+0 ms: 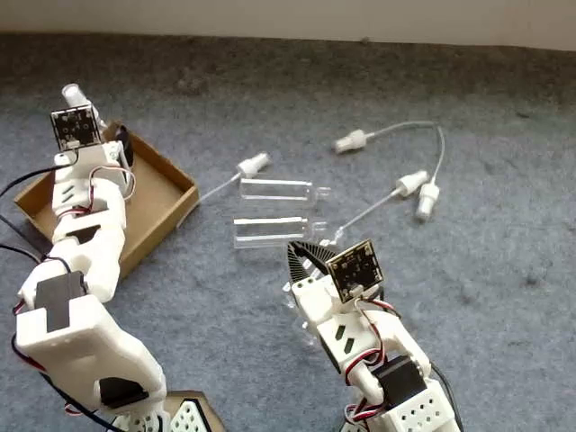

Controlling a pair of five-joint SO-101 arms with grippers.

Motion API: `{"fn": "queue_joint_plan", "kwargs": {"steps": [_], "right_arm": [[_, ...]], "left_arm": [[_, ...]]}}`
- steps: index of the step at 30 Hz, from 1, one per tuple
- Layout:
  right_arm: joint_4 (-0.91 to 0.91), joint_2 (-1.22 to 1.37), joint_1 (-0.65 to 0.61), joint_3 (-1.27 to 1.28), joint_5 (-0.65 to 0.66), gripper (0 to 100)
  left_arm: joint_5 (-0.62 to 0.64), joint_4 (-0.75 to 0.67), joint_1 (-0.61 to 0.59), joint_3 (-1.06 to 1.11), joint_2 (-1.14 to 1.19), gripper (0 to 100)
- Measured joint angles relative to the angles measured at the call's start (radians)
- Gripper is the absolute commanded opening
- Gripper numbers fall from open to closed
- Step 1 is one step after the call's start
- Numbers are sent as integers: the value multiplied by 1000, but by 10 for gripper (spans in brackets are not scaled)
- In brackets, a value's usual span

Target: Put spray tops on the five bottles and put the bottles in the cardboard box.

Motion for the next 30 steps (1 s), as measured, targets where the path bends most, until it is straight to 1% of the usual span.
{"fn": "queue_joint_plan", "kwargs": {"steps": [11, 15, 18, 30], "right_arm": [[0, 0, 0, 0, 0, 4], [0, 0, 0, 0, 0, 4], [0, 0, 0, 0, 0, 4], [0, 0, 0, 0, 0, 4]], "left_arm": [[0, -18, 2, 5, 0, 123], [-40, 46, 3, -6, 0, 123], [-41, 80, 3, -18, -2, 123], [-43, 81, 3, -11, -3, 124]]}}
